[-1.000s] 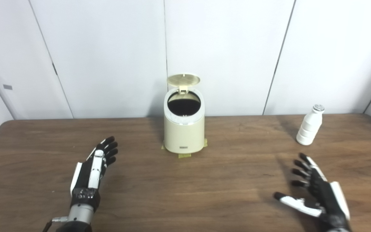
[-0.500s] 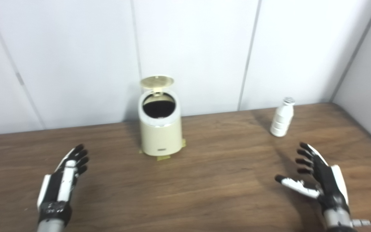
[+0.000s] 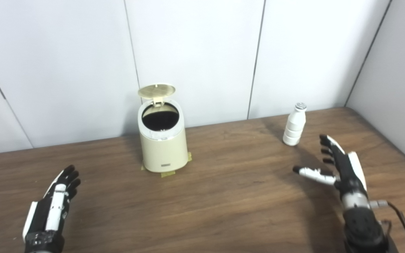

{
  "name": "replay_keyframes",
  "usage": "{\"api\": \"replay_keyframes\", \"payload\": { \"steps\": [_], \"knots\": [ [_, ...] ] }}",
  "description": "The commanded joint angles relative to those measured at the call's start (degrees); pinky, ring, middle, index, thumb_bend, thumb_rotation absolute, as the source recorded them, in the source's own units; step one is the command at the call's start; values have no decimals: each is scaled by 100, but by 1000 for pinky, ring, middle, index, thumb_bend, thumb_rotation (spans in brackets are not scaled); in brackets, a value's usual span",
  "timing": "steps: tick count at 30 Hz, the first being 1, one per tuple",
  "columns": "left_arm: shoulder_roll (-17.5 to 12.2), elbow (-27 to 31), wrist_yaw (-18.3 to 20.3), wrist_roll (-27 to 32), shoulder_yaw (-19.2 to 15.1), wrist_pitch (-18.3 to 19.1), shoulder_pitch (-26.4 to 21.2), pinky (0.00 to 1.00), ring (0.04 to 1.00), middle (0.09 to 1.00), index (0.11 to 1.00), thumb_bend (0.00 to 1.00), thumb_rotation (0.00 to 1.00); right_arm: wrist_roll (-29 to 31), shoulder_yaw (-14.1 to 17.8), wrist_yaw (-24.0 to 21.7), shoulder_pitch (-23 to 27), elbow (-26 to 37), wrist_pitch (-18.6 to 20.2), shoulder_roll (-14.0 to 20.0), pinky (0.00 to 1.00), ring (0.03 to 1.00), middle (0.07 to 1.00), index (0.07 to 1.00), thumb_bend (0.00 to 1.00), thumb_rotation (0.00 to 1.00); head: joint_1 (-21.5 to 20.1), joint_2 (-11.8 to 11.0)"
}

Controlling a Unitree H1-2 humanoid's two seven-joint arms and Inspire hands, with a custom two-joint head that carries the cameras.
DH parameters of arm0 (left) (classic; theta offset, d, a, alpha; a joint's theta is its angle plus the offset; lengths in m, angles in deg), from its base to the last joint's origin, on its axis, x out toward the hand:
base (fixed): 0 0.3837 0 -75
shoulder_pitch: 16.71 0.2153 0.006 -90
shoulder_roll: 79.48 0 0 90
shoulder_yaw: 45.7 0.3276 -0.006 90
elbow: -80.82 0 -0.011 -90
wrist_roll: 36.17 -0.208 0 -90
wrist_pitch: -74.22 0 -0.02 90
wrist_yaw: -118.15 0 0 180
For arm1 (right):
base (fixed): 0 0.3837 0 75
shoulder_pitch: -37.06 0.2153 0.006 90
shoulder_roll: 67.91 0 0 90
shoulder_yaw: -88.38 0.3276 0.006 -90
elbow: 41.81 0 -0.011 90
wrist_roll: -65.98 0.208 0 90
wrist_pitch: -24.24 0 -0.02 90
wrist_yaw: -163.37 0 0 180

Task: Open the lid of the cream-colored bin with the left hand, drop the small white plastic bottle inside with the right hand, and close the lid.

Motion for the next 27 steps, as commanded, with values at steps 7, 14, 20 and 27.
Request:
{"api": "replay_keyframes", "payload": {
  "steps": [7,14,20,27],
  "knots": [
    [-89,424,18,62,-10,97,-118,988,935,935,957,262,848,-37,-58,111,807,-658,-241,610,700,825,882,888,898,237,3,77],
    [-79,506,13,55,3,254,-137,989,941,942,961,254,829,-80,-194,82,1102,-768,-31,788,598,763,855,889,893,238,-26,90],
    [-93,522,27,54,-2,254,-129,997,943,947,969,226,829,-115,-241,56,1368,-904,96,876,639,782,849,874,886,185,-19,103],
    [-100,572,17,15,12,289,-125,970,925,935,963,233,855,-15,-311,-161,1674,-1090,230,991,690,809,864,887,858,87,-21,122]
  ]
}}
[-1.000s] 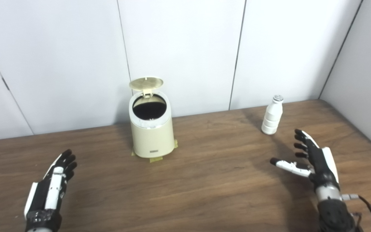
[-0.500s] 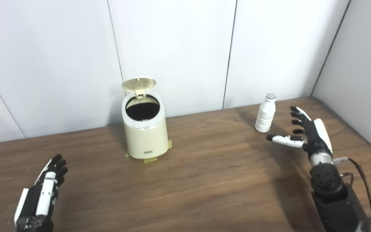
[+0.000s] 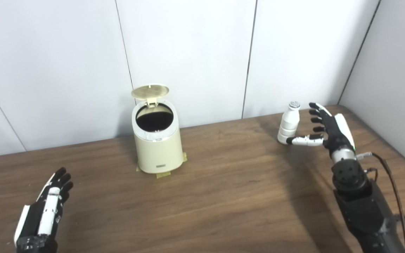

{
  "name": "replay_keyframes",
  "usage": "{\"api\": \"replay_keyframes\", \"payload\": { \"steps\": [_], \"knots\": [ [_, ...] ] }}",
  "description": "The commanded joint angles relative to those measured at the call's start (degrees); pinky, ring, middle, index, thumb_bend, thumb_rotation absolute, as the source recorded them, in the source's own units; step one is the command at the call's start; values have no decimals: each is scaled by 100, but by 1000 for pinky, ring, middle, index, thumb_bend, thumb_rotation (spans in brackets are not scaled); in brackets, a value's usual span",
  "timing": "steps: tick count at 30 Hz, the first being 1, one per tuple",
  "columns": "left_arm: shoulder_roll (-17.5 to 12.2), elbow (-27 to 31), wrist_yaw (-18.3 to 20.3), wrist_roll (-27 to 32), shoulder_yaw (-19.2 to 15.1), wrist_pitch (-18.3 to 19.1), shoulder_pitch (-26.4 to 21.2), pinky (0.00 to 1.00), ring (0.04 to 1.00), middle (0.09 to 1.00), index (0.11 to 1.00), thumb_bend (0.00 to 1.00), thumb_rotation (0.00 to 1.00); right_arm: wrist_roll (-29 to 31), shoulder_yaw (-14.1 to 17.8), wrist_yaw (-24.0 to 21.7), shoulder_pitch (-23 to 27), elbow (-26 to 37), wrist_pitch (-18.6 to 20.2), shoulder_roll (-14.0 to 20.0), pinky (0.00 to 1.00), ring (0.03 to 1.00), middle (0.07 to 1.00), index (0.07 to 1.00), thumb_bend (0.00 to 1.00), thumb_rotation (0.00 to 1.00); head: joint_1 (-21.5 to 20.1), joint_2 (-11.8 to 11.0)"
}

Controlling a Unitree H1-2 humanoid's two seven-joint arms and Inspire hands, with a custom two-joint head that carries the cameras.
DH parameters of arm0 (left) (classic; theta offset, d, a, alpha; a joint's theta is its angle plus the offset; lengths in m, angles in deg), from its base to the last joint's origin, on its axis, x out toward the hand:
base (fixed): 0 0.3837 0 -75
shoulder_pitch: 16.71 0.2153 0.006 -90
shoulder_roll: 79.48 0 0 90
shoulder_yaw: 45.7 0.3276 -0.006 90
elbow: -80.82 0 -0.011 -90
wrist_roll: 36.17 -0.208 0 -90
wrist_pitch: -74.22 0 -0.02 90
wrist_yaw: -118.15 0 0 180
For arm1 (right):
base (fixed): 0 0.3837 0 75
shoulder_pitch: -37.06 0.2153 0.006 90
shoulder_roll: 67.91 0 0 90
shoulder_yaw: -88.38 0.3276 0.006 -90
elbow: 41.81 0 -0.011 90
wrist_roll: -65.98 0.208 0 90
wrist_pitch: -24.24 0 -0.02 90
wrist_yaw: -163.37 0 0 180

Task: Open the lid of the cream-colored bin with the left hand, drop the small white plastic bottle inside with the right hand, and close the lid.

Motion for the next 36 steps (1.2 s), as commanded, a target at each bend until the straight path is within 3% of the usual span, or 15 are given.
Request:
{"api": "replay_keyframes", "payload": {
  "steps": [1,7,10,17,27,34,36],
  "knots": [
    [-54,212,4,41,-2,-85,-156,967,927,937,965,235,859,-34,-1,33,350,37,-27,238,687,806,862,879,862,81,-3,8],
    [-57,260,-9,12,15,27,-162,966,928,937,965,231,860,-48,-137,29,497,-178,-80,294,694,792,841,857,876,66,26,25],
    [-39,272,12,117,-28,69,-161,982,932,938,969,228,826,-28,-220,8,559,-370,-181,344,679,787,837,859,871,80,36,40],
    [-47,443,-29,32,-8,278,-141,997,924,932,986,229,742,75,-247,24,810,-568,1,272,698,794,831,842,860,95,31,57],
    [-45,418,21,131,-35,292,-160,992,937,939,993,261,761,92,-341,124,968,-767,-152,227,649,746,798,810,828,93,-16,108],
    [-73,384,11,175,-34,338,-163,992,945,946,999,249,761,98,-318,440,1062,-1132,-528,158,562,632,702,757,809,27,-21,126],
    [-74,377,-1,157,-31,297,-158,990,942,945,998,243,765,127,-281,626,1116,-1427,-784,158,512,575,623,663,815,48,-22,141]
  ]
}}
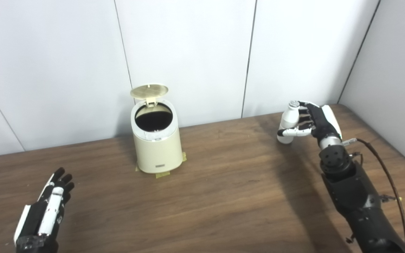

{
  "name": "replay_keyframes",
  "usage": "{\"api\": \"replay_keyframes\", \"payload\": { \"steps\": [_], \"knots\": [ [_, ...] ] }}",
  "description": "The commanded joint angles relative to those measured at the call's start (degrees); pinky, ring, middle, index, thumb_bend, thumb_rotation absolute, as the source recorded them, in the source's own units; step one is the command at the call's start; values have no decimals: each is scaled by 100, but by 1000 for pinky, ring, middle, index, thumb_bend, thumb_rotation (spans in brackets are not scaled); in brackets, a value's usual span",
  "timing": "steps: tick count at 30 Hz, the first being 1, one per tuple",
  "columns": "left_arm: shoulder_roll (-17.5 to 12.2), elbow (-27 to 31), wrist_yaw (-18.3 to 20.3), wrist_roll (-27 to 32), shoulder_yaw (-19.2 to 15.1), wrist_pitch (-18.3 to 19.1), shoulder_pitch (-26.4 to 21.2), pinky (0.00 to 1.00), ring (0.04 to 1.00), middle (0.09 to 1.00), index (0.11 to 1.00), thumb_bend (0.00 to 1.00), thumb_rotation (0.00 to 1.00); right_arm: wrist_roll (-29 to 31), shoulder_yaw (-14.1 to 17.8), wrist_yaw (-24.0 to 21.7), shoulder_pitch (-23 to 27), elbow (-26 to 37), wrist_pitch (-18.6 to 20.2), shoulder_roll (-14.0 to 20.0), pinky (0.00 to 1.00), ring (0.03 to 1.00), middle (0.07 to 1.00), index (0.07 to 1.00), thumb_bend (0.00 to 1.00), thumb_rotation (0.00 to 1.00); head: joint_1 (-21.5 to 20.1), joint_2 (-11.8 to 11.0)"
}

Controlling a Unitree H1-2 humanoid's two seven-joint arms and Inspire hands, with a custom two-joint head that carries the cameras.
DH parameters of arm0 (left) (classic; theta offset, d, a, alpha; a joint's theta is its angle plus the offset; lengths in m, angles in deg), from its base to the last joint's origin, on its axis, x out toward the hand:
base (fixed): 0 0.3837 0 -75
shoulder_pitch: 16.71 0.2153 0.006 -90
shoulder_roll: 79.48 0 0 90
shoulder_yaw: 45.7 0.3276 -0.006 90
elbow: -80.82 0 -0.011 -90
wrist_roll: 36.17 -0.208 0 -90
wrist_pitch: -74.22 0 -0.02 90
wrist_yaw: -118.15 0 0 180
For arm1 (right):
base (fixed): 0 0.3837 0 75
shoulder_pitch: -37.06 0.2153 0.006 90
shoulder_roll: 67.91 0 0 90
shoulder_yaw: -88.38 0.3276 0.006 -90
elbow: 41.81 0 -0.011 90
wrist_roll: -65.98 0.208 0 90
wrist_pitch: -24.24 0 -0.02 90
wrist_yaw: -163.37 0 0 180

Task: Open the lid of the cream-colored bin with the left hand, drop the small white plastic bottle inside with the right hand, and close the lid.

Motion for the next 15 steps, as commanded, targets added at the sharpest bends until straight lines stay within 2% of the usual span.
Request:
{"api": "replay_keyframes", "payload": {
  "steps": [1,2,5,15],
  "knots": [
    [-81,137,-8,-17,-7,-128,-155,989,940,942,993,255,761,50,120,288,339,-85,-469,129,468,536,589,580,672,88,-5,6],
    [-94,125,17,3,-6,-162,-153,996,941,944,994,258,769,71,145,357,348,-145,-546,116,405,477,504,551,585,36,-5,6],
    [-116,122,31,8,1,-158,-149,996,941,946,993,258,776,92,183,501,348,-206,-626,90,324,393,431,536,530,3,-17,19],
    [-82,87,19,34,6,-205,-160,997,945,950,996,257,764,248,223,571,256,-142,-781,119,284,350,422,530,524,0,-26,47]
  ]
}}
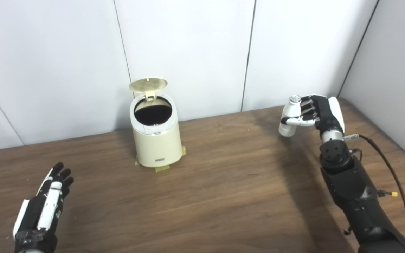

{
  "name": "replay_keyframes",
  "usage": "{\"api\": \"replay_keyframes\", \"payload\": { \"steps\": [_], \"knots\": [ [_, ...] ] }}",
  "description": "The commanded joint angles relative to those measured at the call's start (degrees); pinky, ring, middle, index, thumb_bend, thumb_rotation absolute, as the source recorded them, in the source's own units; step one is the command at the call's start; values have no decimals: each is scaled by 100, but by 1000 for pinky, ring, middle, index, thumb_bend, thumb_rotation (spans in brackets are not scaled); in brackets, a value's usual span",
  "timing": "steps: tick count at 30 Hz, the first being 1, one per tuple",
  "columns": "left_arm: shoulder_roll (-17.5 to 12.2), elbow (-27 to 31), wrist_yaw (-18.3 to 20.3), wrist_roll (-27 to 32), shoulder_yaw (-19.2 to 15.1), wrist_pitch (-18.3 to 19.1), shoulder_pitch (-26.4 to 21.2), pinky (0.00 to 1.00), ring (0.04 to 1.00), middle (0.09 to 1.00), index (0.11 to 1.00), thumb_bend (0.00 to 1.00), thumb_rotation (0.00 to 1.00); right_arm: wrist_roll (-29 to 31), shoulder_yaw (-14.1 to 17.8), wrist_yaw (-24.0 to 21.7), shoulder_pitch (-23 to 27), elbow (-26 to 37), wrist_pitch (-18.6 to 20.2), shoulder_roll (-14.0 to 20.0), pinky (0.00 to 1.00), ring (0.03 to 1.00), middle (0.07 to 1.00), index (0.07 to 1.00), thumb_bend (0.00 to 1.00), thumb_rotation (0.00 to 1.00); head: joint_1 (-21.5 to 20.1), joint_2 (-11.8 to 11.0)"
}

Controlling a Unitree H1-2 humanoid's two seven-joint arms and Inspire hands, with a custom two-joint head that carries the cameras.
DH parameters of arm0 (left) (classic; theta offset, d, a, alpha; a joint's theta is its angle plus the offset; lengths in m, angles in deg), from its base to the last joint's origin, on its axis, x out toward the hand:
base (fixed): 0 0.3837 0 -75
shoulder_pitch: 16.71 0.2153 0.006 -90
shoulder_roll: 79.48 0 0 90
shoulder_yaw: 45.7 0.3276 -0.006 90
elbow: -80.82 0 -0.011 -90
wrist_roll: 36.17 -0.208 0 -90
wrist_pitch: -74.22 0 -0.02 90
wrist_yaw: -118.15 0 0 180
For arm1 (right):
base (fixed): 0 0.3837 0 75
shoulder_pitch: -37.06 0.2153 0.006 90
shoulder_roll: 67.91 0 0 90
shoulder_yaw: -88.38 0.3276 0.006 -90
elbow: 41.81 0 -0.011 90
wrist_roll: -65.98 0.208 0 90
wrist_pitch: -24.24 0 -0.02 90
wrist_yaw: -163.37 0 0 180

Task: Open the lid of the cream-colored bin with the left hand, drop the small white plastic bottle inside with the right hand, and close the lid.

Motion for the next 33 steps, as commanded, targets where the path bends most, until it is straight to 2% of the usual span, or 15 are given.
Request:
{"api": "replay_keyframes", "payload": {
  "steps": [1,3,9,13,16,18,23,27,33],
  "knots": [
    [-54,97,17,4,9,-185,-161,993,945,949,996,257,769,15,59,106,206,150,-311,134,282,347,422,530,524,0,7,6],
    [-55,117,5,-20,19,-171,-155,990,944,949,994,281,792,2,42,112,180,211,-333,137,281,344,421,530,524,0,20,7],
    [-59,92,-2,-92,48,-251,-130,982,930,938,978,317,777,-194,-113,35,41,861,-217,139,285,355,426,527,525,1,226,8],
    [19,96,-42,-69,46,-246,-116,966,927,935,971,323,748,-312,-265,-205,-56,1752,107,74,307,381,432,534,524,2,397,-5],
    [87,100,-82,-80,66,-232,-109,965,925,928,973,316,722,-257,-370,-429,-52,2318,219,-23,295,359,426,539,522,1,523,-19],
    [91,92,-100,-184,120,-245,-103,948,919,920,969,340,727,-295,-430,-496,-3,2582,354,-119,282,342,464,502,529,0,596,-27],
    [140,33,-90,-250,167,-306,-70,948,921,913,960,379,734,-375,-586,-591,272,2838,304,-389,265,327,477,489,532,1,768,-56],
    [148,-12,-92,-339,214,-357,-32,939,910,902,953,418,733,-465,-708,-643,433,3087,415,-632,264,332,435,535,524,3,930,-97],
    [208,-89,-112,-403,258,-471,6,932,903,893,941,456,714,-502,-851,-777,668,3258,562,-1022,268,342,437,521,527,1,1179,-141]
  ]
}}
